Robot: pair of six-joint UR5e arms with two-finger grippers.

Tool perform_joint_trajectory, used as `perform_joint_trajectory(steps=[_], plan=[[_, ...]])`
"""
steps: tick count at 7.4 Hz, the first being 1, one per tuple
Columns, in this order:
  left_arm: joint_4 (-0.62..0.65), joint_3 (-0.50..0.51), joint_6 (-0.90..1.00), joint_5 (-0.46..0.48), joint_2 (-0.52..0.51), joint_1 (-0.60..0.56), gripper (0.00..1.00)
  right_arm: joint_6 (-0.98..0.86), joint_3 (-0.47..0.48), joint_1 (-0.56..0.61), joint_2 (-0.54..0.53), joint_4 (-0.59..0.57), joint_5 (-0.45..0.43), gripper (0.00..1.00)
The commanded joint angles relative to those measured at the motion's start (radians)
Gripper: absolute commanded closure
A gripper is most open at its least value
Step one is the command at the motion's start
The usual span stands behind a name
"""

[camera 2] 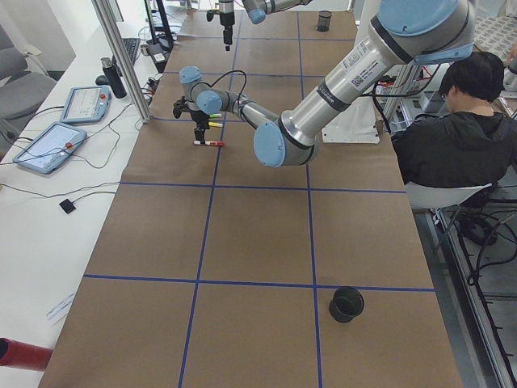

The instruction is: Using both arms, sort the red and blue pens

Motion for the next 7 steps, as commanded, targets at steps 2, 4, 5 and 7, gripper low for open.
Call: perform_joint_trajectory(steps=[2,4,5,7], plan=[[-0.061,0.017,-0.097,0.014,0.003,0.063,0.16,0.015,-0.037,-0.016,0.043,0.001,-0.007,0.0],[-0.07,0.017,-0.099,0.013,0.004,0.061,0.3,0.017,-0.04,-0.017,0.048,0.001,-0.008,0.0],[-0.075,0.021,-0.099,0.014,0.007,0.061,0.33,0.03,-0.04,-0.022,0.048,0.005,-0.008,0.0],[-0.073,0.024,-0.099,0.051,0.009,0.061,0.37,0.036,-0.04,-0.031,0.054,0.005,-0.008,0.0]])
